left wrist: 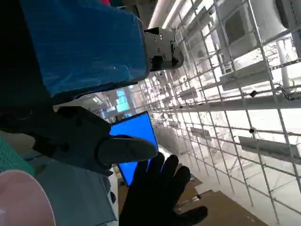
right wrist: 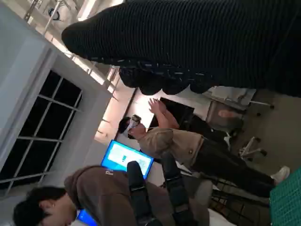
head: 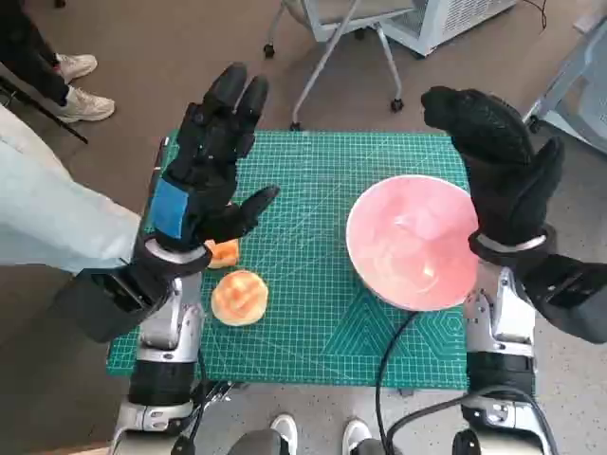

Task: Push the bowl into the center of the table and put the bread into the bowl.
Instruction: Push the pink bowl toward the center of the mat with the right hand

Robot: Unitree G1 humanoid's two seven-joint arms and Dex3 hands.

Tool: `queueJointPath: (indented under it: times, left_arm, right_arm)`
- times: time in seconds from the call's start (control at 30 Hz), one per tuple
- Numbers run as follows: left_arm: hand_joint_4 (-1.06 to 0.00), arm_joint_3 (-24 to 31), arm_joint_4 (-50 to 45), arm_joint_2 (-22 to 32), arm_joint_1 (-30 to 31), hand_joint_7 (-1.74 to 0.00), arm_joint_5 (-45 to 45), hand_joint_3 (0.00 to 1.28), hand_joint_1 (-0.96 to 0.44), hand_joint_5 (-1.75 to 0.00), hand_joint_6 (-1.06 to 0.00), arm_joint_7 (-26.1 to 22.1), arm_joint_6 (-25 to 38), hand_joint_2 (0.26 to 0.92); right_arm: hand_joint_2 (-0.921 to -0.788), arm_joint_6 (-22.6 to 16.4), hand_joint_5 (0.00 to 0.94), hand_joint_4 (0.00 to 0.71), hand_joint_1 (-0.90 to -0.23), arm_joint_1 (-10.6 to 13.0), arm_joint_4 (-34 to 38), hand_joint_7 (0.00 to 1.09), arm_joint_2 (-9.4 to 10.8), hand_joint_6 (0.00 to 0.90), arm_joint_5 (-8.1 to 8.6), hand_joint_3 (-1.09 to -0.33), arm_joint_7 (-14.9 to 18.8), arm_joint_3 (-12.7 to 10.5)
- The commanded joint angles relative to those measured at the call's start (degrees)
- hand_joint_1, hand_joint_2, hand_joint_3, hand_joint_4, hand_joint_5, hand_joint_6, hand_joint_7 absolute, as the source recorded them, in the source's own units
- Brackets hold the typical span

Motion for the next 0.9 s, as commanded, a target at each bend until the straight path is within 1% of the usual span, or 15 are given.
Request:
queueJointPath:
  times: [0.03, 0.47, 0.9]
  left_arm:
    - [-0.11, 0.08, -0.77, 0.08, 0.15, -0.35, -0.78, 0.38, -0.42, 0.0, 0.0, -0.42, 0.47, 0.921]
    - [-0.11, -0.14, -1.6, 0.08, 0.23, -0.36, -1.81, 0.39, -0.41, 0.0, 0.0, -1.23, 2.06, 0.921]
    - [-0.11, -0.16, -2.1, -0.07, 0.44, -0.36, -1.57, 0.38, -0.43, 0.0, 0.0, -1.2, 2.65, 0.921]
  right_arm:
    - [-0.921, 0.23, 0.001, 0.184, -0.664, 1.33, 0.51, 0.44, 0.36, 0.079, 0.13, -0.71, 0.05, -0.09]
    - [-0.921, -0.34, 0.002, 0.189, -0.666, 1.39, 0.68, 0.45, 0.39, 0.078, -0.23, -0.706, -0.22, -0.05]
    - [-0.921, -0.39, 0.003, 0.193, -0.671, 1.65, 0.76, 0.45, 0.28, 0.079, 0.3, -0.701, 0.25, -0.28]
